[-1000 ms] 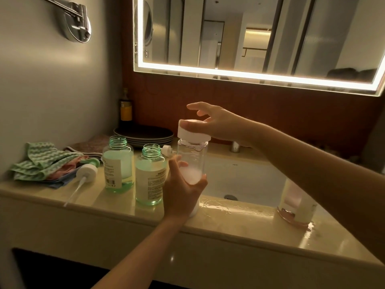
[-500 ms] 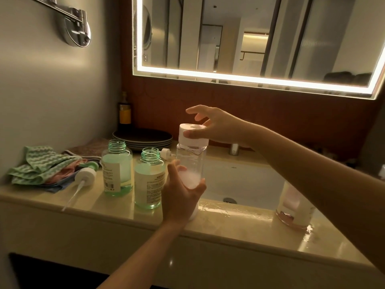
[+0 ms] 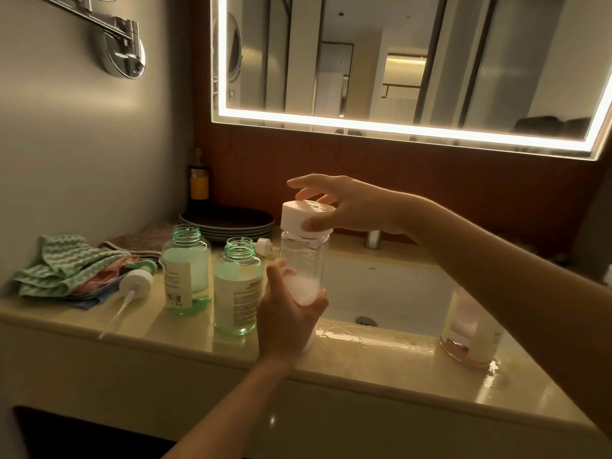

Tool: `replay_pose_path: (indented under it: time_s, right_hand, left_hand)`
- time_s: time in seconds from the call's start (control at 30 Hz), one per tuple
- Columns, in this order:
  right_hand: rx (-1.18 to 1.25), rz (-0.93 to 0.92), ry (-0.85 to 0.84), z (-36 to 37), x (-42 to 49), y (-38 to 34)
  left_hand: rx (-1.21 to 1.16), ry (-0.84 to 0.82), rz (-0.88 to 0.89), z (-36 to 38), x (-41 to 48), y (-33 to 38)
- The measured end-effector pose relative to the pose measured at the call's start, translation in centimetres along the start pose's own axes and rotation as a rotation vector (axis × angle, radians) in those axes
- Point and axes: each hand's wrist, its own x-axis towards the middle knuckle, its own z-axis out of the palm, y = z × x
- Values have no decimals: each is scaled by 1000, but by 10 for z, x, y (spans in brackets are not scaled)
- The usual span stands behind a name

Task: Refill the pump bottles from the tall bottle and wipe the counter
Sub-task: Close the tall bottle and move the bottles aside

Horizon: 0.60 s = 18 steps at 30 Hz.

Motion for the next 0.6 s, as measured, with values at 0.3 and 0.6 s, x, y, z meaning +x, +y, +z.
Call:
replay_pose_path:
  time_s: [0.3,0.6]
  right_hand:
    - [-183,78,1,0,4,-6]
    - [-396,12,78,6,4,3]
  left_hand:
    - [6,-7,-11,1,-1,0]
    - [4,-16,-24,0,-2,-1]
